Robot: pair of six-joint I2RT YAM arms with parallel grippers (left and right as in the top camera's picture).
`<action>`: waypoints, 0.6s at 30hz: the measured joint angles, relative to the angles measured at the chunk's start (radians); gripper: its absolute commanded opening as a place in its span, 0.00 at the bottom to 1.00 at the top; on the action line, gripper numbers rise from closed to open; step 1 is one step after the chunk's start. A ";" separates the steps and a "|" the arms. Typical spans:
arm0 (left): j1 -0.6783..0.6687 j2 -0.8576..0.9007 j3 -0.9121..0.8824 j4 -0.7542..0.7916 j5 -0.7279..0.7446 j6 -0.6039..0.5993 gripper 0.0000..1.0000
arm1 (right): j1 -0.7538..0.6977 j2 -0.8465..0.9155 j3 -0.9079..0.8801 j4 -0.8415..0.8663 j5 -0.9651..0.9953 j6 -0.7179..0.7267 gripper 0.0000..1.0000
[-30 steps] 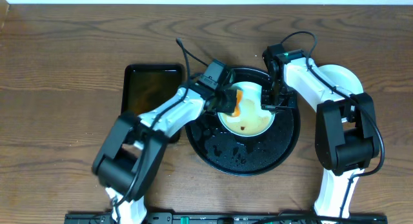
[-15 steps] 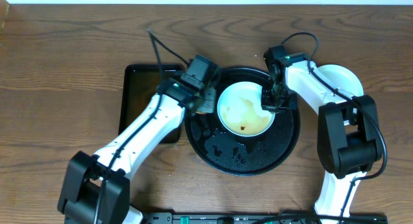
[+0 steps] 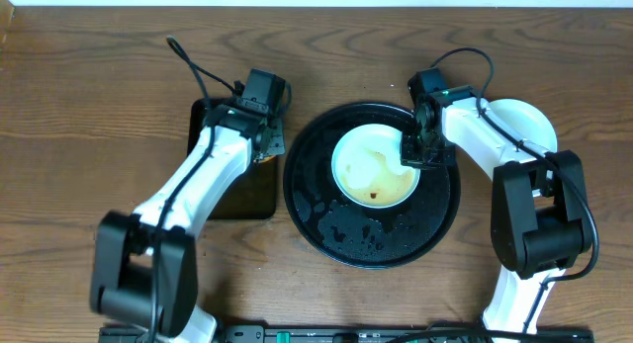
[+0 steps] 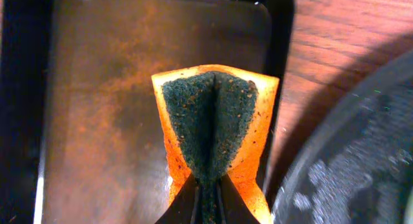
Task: Clean dirty plates on tray and stack at the side
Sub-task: 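Return the sponge to the black tray with the left gripper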
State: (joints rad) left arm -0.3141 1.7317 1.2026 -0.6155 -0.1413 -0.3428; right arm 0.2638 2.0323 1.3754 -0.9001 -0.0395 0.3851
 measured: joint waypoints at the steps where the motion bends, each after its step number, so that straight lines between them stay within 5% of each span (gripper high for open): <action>1: 0.000 0.020 0.000 0.010 0.000 0.000 0.08 | 0.000 0.000 0.000 0.000 0.000 0.000 0.01; 18: 0.005 0.120 -0.003 -0.067 0.189 -0.005 0.07 | -0.001 0.002 -0.003 0.079 -0.058 0.015 0.01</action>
State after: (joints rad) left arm -0.3088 1.8515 1.1992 -0.6823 0.0475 -0.3481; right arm 0.2630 2.0346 1.3720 -0.8211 -0.0978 0.4004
